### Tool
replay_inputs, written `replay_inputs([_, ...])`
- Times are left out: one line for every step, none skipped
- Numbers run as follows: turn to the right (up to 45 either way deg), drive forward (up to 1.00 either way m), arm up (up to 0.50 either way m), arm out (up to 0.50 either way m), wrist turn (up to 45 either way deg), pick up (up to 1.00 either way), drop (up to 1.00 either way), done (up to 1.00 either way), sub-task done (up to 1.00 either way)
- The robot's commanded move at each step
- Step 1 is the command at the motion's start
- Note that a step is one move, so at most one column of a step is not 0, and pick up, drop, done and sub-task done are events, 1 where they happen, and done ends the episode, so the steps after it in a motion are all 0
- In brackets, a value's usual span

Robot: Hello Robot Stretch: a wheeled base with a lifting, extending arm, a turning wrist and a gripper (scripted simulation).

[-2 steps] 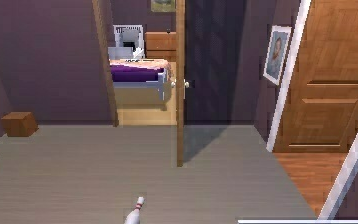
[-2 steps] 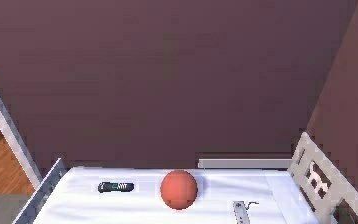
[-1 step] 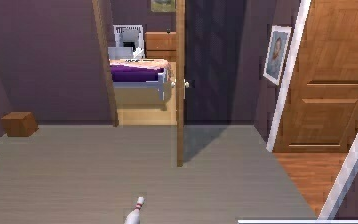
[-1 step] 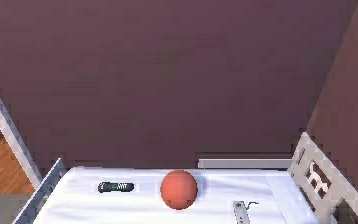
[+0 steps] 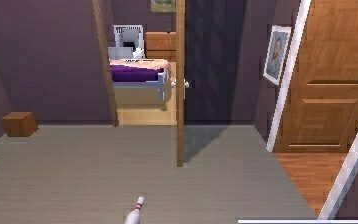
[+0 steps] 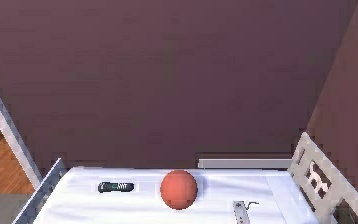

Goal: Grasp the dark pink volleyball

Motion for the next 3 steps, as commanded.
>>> replay_inputs([0.0, 0.00, 0.00, 0.36, 0.0, 0.00, 0.00, 0.00, 0.00])
replay_inputs([0.0, 0.00, 0.00, 0.00, 45.0, 0.00, 0.00, 0.00, 0.00])
replay_inputs([0.0, 0.00, 0.00, 0.00, 45.0, 0.00, 0.00, 0.00, 0.00])
